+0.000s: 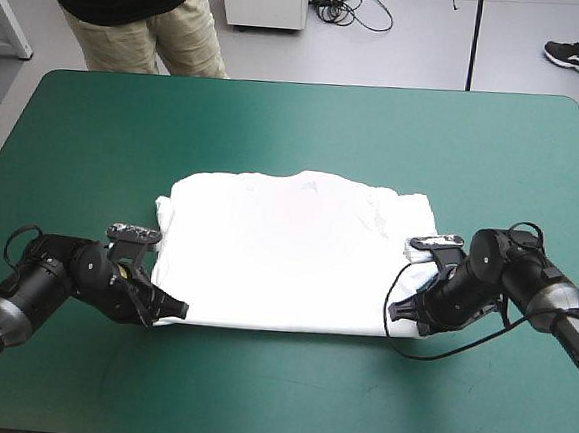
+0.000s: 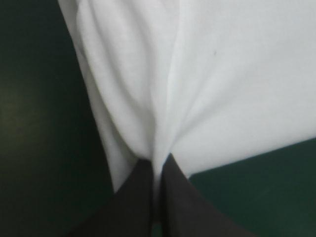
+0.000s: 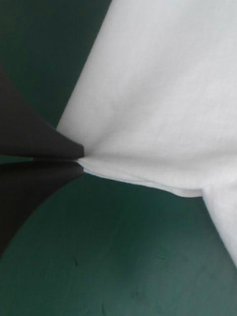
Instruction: Fold the cloth
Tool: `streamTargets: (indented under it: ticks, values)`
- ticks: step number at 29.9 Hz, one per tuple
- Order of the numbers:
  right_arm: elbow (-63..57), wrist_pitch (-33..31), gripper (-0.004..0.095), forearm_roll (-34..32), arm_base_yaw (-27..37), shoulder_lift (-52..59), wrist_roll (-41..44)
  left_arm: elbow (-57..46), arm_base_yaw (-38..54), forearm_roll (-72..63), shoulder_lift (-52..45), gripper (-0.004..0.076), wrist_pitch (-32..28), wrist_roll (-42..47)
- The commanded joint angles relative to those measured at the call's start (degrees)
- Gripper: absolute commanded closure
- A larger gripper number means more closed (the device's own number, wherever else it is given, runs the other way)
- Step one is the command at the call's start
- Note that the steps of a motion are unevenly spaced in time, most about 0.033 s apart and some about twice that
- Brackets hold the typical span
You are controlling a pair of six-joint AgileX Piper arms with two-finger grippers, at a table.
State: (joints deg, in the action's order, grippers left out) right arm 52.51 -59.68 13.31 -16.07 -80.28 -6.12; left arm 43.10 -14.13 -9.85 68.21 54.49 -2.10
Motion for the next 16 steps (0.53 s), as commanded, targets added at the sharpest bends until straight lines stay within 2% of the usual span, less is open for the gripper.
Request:
streamTargets:
  ticks: [1, 3, 6, 9, 11, 13, 16]
  values:
    - [0.86, 0.01, 0.0925, -0.01, -0.16, 1.98, 0.63, -0.40, -0.07, -0.94, -1.50, 0.0731, 0.87, -0.56]
    - [0.86, 0.57, 0.0918, -0.45, -0.16, 1.98, 1.63, -0.53, -0.07, -0.75, -1.50, 0.0703, 0.67, -0.98]
    - [0.86, 0.46, 0.0813, -0.86, -0.16, 1.98, 2.77, -0.53, -0.07, -1.13, -1.50, 0.0556, 0.72, -2.74]
    - [0.86, -1.04, 0.0608, -0.74, -0.16, 1.98, 3.34, -0.53, -0.07, -1.13, -1.50, 0.0300, 2.38, -2.63]
    - [0.86, -1.94, 0.0479, -0.03, -0.16, 1.98, 3.50, -0.40, -0.07, -1.13, -1.50, 0.0171, 3.84, -2.47]
    - [1.29, -2.68, 0.0415, 0.09, -0.16, 2.21, 3.34, -0.16, -0.07, -1.13, -1.60, 0.0130, 4.92, -2.38]
    - [3.26, -2.58, 0.0424, -0.73, -0.16, 3.75, 3.07, 1.14, -0.07, -0.88, -2.34, 0.0144, 6.87, -2.22]
